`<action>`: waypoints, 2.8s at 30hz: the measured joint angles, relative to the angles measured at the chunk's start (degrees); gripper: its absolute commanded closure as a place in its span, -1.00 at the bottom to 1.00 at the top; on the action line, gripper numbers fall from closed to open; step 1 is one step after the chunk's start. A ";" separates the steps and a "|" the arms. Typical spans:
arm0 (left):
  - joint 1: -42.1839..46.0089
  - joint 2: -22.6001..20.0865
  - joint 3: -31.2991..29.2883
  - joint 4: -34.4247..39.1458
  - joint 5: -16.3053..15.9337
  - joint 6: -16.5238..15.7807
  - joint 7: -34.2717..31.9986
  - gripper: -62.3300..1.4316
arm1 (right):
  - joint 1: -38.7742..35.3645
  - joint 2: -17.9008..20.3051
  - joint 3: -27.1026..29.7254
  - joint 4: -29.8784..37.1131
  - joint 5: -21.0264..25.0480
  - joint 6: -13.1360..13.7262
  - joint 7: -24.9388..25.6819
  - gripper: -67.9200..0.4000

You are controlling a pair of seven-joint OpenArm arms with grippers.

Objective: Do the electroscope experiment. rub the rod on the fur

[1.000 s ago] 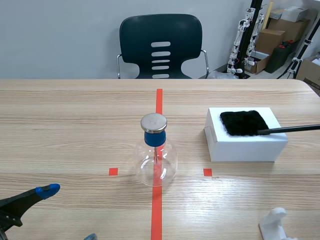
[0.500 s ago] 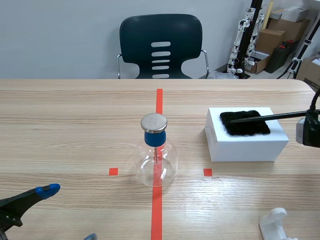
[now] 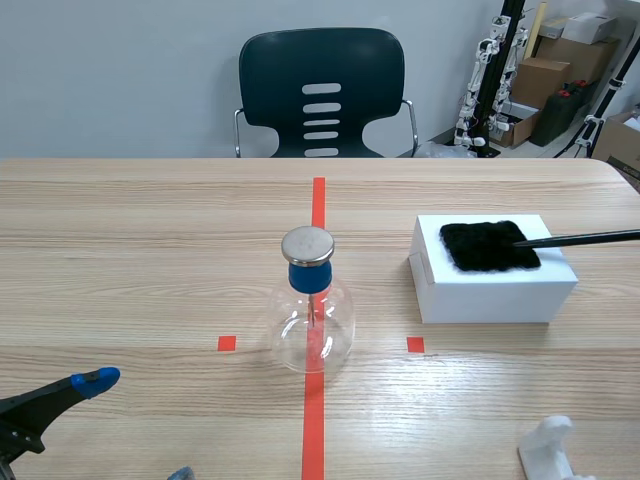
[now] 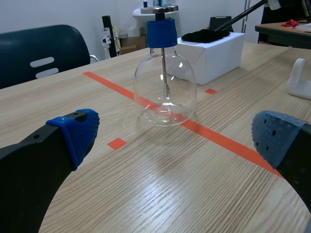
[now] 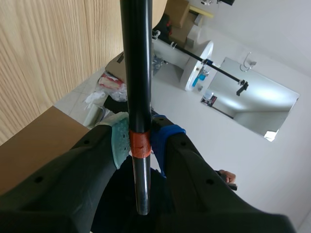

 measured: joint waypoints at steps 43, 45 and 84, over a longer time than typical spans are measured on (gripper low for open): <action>0.00 0.00 0.00 0.00 0.00 0.00 0.00 -1.00 | -18.10 1.68 22.95 11.13 7.93 -2.86 12.90 0.96; 0.00 0.00 0.00 0.00 0.02 0.00 0.00 -1.00 | -21.38 1.29 27.63 14.47 7.93 -2.78 13.94 0.96; 0.00 0.00 -0.04 0.00 0.02 0.00 0.00 -1.00 | -58.42 -50.51 38.77 65.88 -25.79 0.28 30.77 0.96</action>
